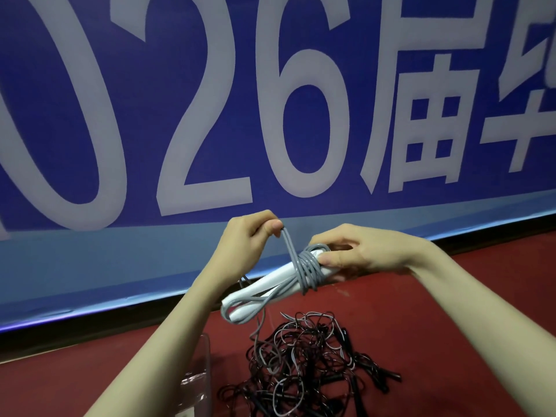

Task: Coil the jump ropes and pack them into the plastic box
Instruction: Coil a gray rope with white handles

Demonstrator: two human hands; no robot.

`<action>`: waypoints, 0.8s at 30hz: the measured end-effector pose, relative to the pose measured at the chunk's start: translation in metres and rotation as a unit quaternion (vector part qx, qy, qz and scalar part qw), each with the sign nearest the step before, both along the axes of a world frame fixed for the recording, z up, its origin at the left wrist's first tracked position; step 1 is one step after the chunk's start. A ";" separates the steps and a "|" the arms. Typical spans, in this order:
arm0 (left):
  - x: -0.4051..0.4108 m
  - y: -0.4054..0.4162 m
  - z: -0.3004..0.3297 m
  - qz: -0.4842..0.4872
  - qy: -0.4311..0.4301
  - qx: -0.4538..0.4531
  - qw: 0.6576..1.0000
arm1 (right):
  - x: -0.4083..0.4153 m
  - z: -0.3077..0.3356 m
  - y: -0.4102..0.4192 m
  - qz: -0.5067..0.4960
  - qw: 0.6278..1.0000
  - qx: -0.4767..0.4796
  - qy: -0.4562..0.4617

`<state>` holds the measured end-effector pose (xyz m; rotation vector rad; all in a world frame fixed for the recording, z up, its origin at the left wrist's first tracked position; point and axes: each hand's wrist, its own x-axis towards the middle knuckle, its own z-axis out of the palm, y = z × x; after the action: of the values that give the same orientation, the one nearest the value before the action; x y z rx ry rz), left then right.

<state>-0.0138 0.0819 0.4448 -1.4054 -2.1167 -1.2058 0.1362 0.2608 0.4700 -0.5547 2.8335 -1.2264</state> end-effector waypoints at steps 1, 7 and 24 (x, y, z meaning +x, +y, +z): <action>0.000 0.002 -0.001 -0.012 -0.015 -0.001 1.000 | 0.000 0.000 -0.002 0.009 1.000 -0.017 0.006; -0.004 0.008 -0.013 -0.031 -0.116 0.008 0.993 | -0.001 -0.001 0.003 -0.013 0.998 -0.058 0.027; 0.009 0.051 -0.051 -0.128 -0.442 0.104 0.881 | -0.018 -0.015 0.006 -0.152 0.962 -0.172 0.148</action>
<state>-0.0047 0.1325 0.3935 -1.1655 -2.2179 -2.4687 0.1179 0.2669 0.4554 -0.3340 3.0489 -1.8612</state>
